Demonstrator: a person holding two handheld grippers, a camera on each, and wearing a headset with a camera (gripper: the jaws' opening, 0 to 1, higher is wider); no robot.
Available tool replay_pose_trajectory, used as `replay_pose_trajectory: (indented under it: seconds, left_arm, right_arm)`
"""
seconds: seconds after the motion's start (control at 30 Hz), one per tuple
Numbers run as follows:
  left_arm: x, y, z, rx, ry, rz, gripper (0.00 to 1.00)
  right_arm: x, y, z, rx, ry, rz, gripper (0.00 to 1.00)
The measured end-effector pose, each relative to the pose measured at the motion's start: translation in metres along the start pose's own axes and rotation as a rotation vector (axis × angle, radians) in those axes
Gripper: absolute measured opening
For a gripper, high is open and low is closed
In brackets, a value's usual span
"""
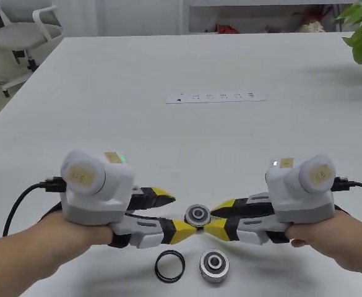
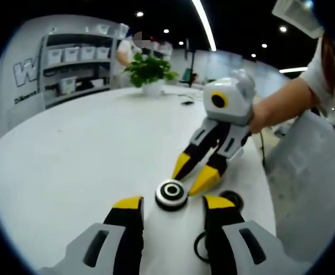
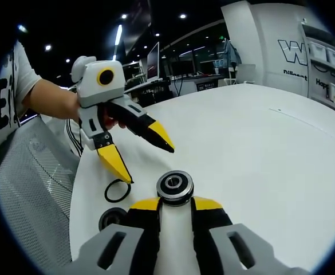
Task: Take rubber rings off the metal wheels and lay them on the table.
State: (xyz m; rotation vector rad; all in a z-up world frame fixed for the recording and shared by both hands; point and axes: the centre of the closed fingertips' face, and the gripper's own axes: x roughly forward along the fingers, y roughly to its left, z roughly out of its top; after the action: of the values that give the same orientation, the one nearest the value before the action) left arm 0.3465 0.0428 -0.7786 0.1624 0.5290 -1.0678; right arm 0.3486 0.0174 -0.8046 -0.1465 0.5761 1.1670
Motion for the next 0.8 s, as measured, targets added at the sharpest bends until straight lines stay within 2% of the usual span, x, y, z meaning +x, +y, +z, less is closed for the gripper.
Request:
replay_pose_trajectory:
  seconds: [0.6, 0.7, 0.8]
  left_arm:
    - [0.021, -0.002, 0.002, 0.012, 0.011, -0.015, 0.28]
    - [0.022, -0.001, 0.0, 0.025, 0.019, -0.01, 0.24]
    - [0.024, 0.0, 0.001, 0.066, 0.025, 0.003, 0.22]
  right_arm:
    - [0.001, 0.0, 0.0, 0.015, -0.012, 0.001, 0.16]
    - [0.0, 0.0, 0.0, 0.014, -0.012, 0.001, 0.16]
    - [0.0, 0.001, 0.0, 0.015, -0.013, 0.001, 0.16]
